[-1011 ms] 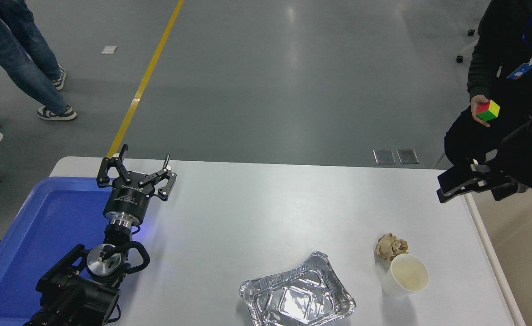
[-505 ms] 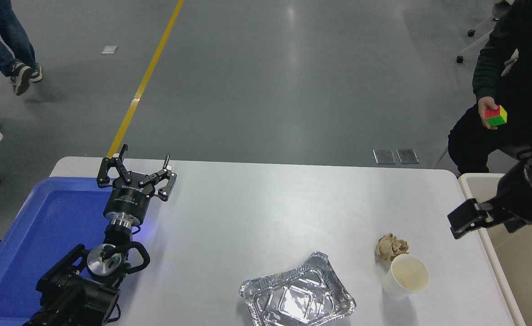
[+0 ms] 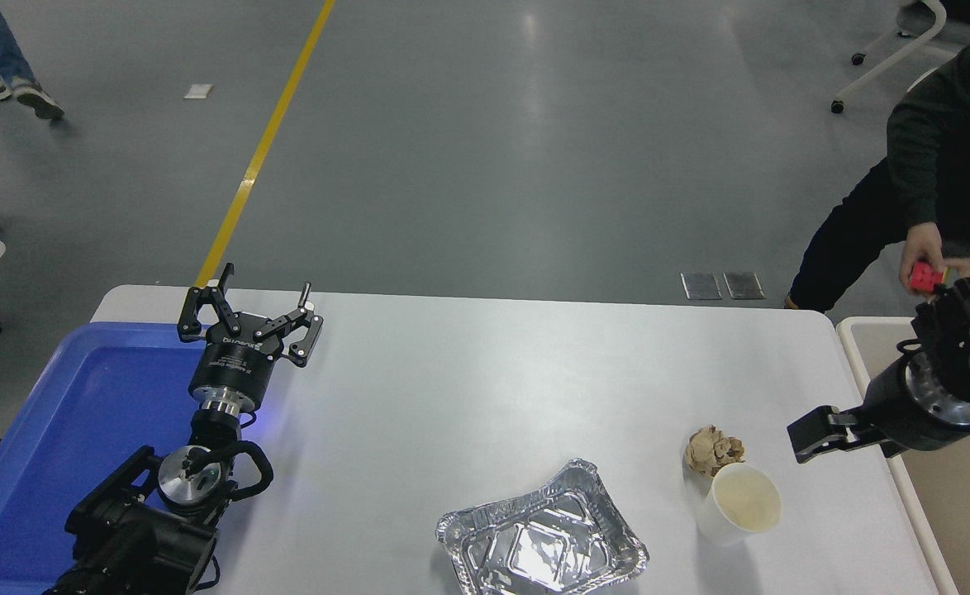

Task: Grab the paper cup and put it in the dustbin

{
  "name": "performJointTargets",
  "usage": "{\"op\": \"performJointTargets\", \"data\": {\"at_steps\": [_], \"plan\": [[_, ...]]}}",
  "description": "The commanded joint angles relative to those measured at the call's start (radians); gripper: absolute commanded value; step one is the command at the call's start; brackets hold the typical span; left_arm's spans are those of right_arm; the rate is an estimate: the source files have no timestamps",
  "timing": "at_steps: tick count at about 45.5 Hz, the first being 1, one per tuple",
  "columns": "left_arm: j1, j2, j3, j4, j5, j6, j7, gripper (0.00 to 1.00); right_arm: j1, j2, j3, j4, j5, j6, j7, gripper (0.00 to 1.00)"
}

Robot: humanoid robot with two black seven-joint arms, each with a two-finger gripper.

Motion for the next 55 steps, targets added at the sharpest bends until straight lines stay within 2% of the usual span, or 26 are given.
{"op": "performJointTargets", "data": {"at_steps": [1,26,37,40,42,45,48,55], "plan": [[0.000,0.000,0.000,0.000,0.000,0.000,0.000,0.99,-0.141,0.013,0.090,-0.061,-0.020,-0.037,0.000,1.00],[0.000,0.000,0.000,0.000,0.000,0.000,0.000,0.99,-0.335,0.055,0.168,-0.158,-0.075,-0.106,0.001,1.00],[0.000,0.000,0.000,0.000,0.000,0.000,0.000,0.99,-0.370,0.079,0.170,-0.189,-0.078,-0.150,0.017,1.00],[0.000,0.000,0.000,0.000,0.000,0.000,0.000,0.99,-0.370,0.079,0.168,-0.190,-0.084,-0.153,0.023,0.97],[0.000,0.000,0.000,0.000,0.000,0.000,0.000,0.99,-0.375,0.079,0.168,-0.192,-0.090,-0.160,0.029,0.90],[0.000,0.000,0.000,0.000,0.000,0.000,0.000,0.99,-0.379,0.081,0.166,-0.193,-0.103,-0.166,0.046,0.71],[0.000,0.000,0.000,0.000,0.000,0.000,0.000,0.99,-0.382,0.081,0.162,-0.193,-0.124,-0.166,0.061,0.58],[0.000,0.000,0.000,0.000,0.000,0.000,0.000,0.99,-0.390,0.078,0.160,-0.193,-0.141,-0.167,0.067,0.44]]}}
